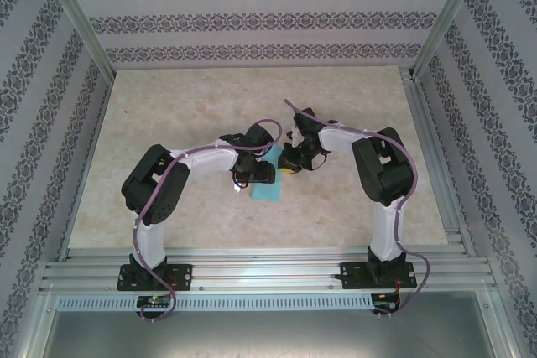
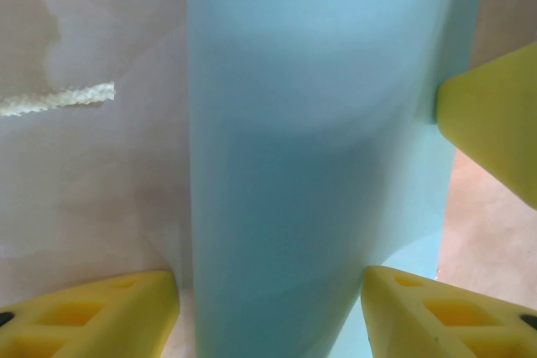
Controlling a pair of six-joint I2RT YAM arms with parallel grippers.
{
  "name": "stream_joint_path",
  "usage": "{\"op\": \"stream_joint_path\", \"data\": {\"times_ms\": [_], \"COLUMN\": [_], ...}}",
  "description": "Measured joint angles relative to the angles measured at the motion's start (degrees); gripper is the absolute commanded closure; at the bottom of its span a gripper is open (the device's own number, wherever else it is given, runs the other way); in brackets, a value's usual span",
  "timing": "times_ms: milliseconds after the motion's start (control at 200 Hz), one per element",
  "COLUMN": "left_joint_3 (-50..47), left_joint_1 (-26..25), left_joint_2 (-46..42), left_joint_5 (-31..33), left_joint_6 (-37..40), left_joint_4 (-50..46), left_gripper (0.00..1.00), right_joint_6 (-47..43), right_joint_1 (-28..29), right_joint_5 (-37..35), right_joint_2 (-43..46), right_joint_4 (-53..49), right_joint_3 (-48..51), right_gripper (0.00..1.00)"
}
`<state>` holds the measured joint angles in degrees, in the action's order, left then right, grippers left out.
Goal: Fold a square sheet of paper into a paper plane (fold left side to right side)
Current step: First fold in half a square sheet of paper at the center of the table.
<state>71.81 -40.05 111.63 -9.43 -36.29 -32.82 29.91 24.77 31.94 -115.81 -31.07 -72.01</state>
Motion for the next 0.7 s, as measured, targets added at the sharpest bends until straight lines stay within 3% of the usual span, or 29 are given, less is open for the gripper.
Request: {"op": "stream_joint_path", "data": {"times_ms": [215, 390, 445, 605, 699], "left_joint_3": [0.0, -1.1, -1.7, -2.9, -3.1], "left_joint_1": [-0.5, -0.1, 0.5, 2.9, 3.3], "left_joint_2": [-1.3, -3.7, -5.6, -10.8, -10.6], "left_joint_5": [0.1, -1.8, -2.3, -5.4, -8.4], "left_joint_6": [0.0, 0.3, 0.4, 0.4, 0.0], "left_joint_4": [0.0, 0.3, 0.3, 2.8, 6.5], "left_gripper": [0.30, 0.30, 0.36, 0.69, 0.76], "right_joint_6": [-1.6, -2.5, -2.6, -2.6, -2.6], "right_joint_1": [0.3, 0.3, 0.4, 0.4, 0.4], "right_joint_5": [-1.5, -1.9, -1.9, -2.0, -2.0], "right_joint_2": [-0.3, -0.4, -0.4, -0.4, -0.4], "right_joint_4": [-1.7, -2.3, -2.4, -2.4, -2.4], "right_joint_3": [-1.0, -1.4, -1.5, -1.5, -1.5], "right_gripper": [0.89, 0.90, 0.90, 0.90, 0.90]}}
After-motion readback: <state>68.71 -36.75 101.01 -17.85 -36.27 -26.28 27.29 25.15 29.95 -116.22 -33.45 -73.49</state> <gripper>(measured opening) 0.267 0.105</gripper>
